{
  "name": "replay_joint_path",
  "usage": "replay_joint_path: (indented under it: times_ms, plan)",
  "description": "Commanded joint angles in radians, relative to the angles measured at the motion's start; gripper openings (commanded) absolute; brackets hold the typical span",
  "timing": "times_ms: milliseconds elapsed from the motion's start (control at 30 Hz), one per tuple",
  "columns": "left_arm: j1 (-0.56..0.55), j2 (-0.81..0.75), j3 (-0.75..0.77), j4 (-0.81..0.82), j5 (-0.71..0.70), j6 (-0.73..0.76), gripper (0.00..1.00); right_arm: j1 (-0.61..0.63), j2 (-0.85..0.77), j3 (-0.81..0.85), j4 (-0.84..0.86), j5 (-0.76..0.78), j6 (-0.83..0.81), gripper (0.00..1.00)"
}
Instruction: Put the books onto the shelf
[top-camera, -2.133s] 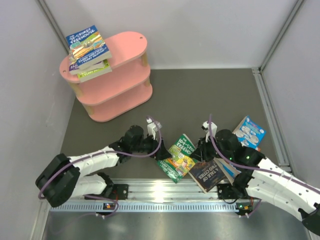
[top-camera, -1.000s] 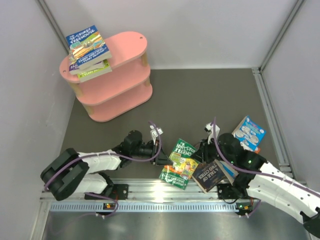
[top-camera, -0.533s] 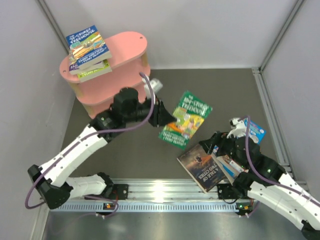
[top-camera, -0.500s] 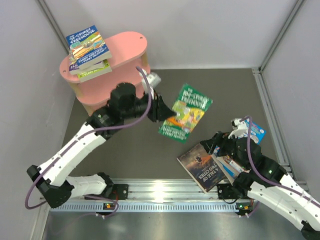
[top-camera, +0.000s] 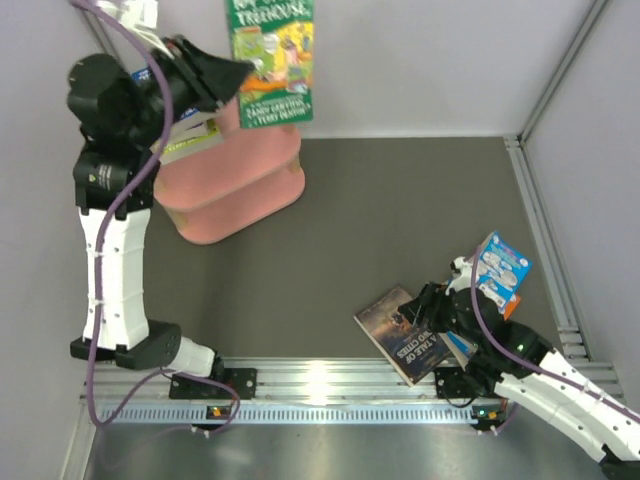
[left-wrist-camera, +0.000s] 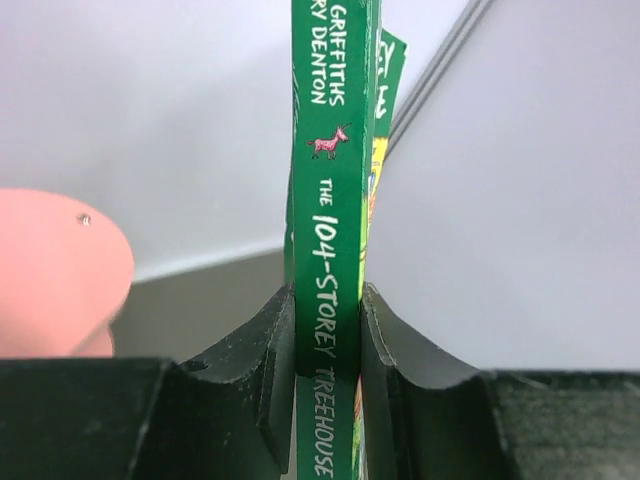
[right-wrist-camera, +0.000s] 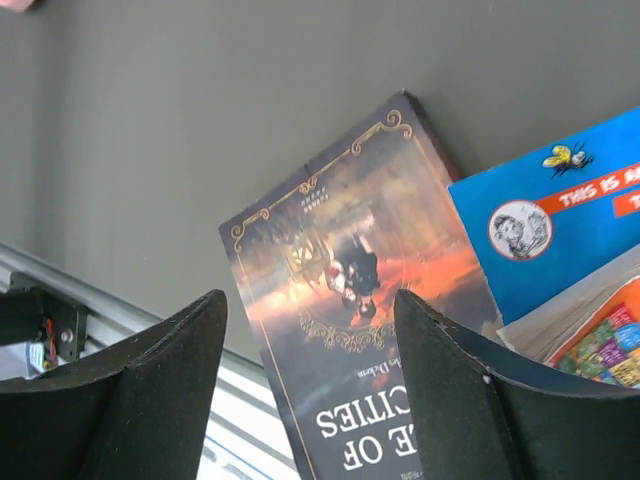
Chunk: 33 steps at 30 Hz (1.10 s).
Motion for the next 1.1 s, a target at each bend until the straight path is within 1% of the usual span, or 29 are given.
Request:
replay_joint_path:
  times_ms: [0, 33, 67, 100, 133, 167, 200, 233, 267, 333, 500, 600, 633, 700, 733, 767, 833, 867, 1000, 1067]
  plan:
    - [0.209, 0.068, 0.082, 0.277, 0.248, -0.324, 0.0, 0.002, -0.017, -0.001, 0.07, -0.054, 0.032, 0.67]
    - [0.327, 0.095, 0.068, 0.351, 0.294, -0.413, 0.0, 0.002, -0.017, -0.003, 0.067, -0.054, 0.029, 0.67]
    - [0.371, 0.106, 0.053, 0.505, 0.335, -0.575, 0.0, 0.002, -0.019, -0.006, 0.063, -0.053, 0.029, 0.66]
    - [0.409, 0.119, 0.042, 0.561, 0.381, -0.634, 0.0, 0.002, -0.02, -0.007, 0.062, -0.053, 0.029, 0.66]
    - [0.466, 0.146, 0.05, 0.583, 0.394, -0.679, 0.0, 0.002, -0.025, -0.01, 0.062, -0.053, 0.027, 0.66]
    - [0.49, 0.158, 0.064, 0.638, 0.402, -0.739, 0.0, 0.002, -0.027, -0.015, 0.063, -0.051, 0.026, 0.66]
    - [0.515, 0.172, 0.097, 0.654, 0.424, -0.768, 0.0, 0.002, -0.028, -0.016, 0.059, -0.053, 0.027, 0.66]
    - [0.562, 0.197, 0.111, 0.674, 0.437, -0.8, 0.0, 0.002, -0.028, -0.019, 0.062, -0.05, 0.026, 0.66]
    - [0.582, 0.205, 0.122, 0.683, 0.444, -0.854, 0.0, 0.002, -0.028, -0.026, 0.062, -0.05, 0.024, 0.66]
    - [0.627, 0.218, 0.122, 0.697, 0.463, -0.902, 0.0, 0.002, -0.02, -0.033, 0.073, -0.05, 0.026, 0.65]
    - [0.682, 0.217, 0.079, 0.651, 0.501, -0.92, 0.0, 0.002, 0.012, -0.049, 0.1, -0.059, 0.026, 0.64]
    - [0.717, 0.202, 0.05, 0.597, 0.518, -0.919, 0.0, 0.002, 0.018, -0.049, 0.105, -0.059, 0.023, 0.64]
    - [0.721, 0.197, 0.038, 0.553, 0.523, -0.922, 0.0, 0.002, 0.016, -0.049, 0.105, -0.059, 0.021, 0.64]
    - [0.725, 0.195, 0.007, 0.533, 0.544, -0.919, 0.0, 0.002, 0.012, -0.049, 0.105, -0.061, 0.02, 0.64]
    - [0.724, 0.195, 0.002, 0.512, 0.547, -0.888, 0.0, 0.002, 0.01, -0.049, 0.103, -0.061, 0.018, 0.64]
    - [0.725, 0.195, 0.001, 0.444, 0.543, -0.865, 0.0, 0.002, 0.012, -0.049, 0.1, -0.061, 0.016, 0.64]
    - [0.728, 0.192, 0.001, 0.39, 0.531, -0.804, 0.0, 0.002, 0.007, -0.05, 0.096, -0.061, 0.016, 0.64]
    - [0.728, 0.191, -0.011, 0.366, 0.524, -0.799, 0.0, 0.004, 0.006, -0.052, 0.094, -0.062, 0.015, 0.64]
    - [0.728, 0.208, -0.024, 0.361, 0.527, -0.799, 0.0, 0.002, -0.002, -0.062, 0.093, -0.064, 0.016, 0.63]
    - [0.73, 0.22, -0.009, 0.33, 0.526, -0.767, 0.0, 0.002, 0.0, -0.064, 0.091, -0.062, 0.013, 0.63]
